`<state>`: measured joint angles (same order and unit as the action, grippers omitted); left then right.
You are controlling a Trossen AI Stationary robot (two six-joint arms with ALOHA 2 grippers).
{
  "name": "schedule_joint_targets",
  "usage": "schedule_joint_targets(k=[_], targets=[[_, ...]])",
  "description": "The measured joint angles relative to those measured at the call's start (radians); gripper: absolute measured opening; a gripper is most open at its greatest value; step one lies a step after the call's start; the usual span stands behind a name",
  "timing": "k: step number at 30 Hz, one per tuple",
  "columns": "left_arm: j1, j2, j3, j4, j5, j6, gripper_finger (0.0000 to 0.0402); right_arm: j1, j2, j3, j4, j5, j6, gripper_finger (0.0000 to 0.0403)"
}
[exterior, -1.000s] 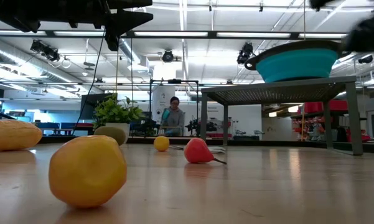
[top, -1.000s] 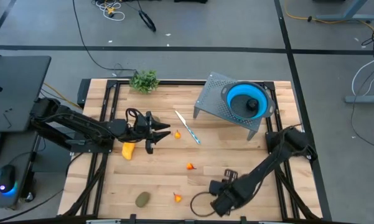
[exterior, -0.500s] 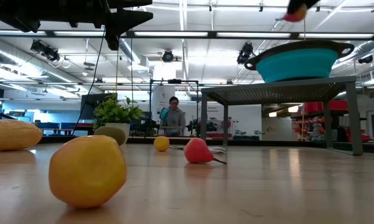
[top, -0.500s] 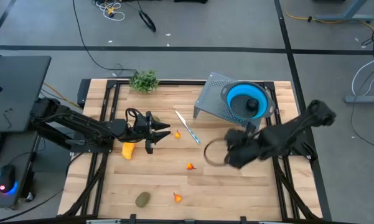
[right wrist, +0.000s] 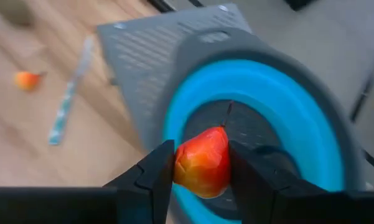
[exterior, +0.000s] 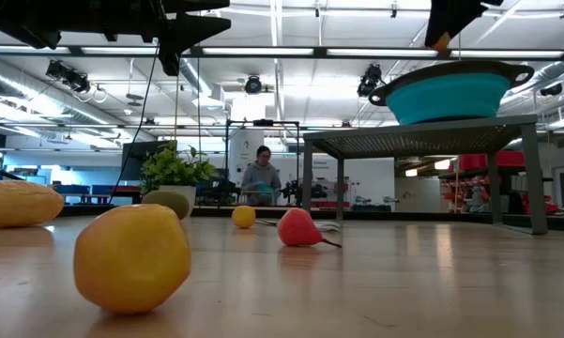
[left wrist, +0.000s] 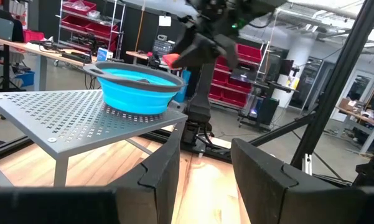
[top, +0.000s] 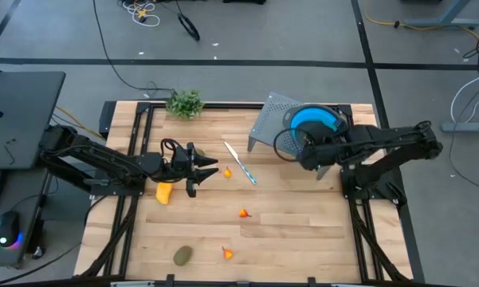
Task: Pick & Place Fruit
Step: Put the peach into the blue strainer bowl on the shelf
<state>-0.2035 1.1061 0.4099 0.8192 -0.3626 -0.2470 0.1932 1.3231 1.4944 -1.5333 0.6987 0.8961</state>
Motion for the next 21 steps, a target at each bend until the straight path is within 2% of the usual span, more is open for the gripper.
schedule_joint_targets(k=[4, 9, 16, 21], targets=[[0.0, 0.0, 0.0, -0.001, 0.0, 0.003, 0.0153, -0.048, 0.0, 0.0, -0.01, -0.003, -0.019, 0.0149], [0.0, 0.0, 0.0, -0.001, 0.0, 0.011, 0.0153, -0.081, 0.0, 0.0, -0.01, -0.025, -0.059, 0.0179], [0.0, 0.0, 0.0, -0.001, 0.0, 0.01, 0.0153, -0.084, -0.002, 0.0, -0.006, -0.017, -0.075, 0.0229], [0.0, 0.0, 0.0, -0.001, 0.0, 0.017, 0.0153, -0.061, -0.002, 0.0, 0.075, -0.046, -0.127, 0.0235]])
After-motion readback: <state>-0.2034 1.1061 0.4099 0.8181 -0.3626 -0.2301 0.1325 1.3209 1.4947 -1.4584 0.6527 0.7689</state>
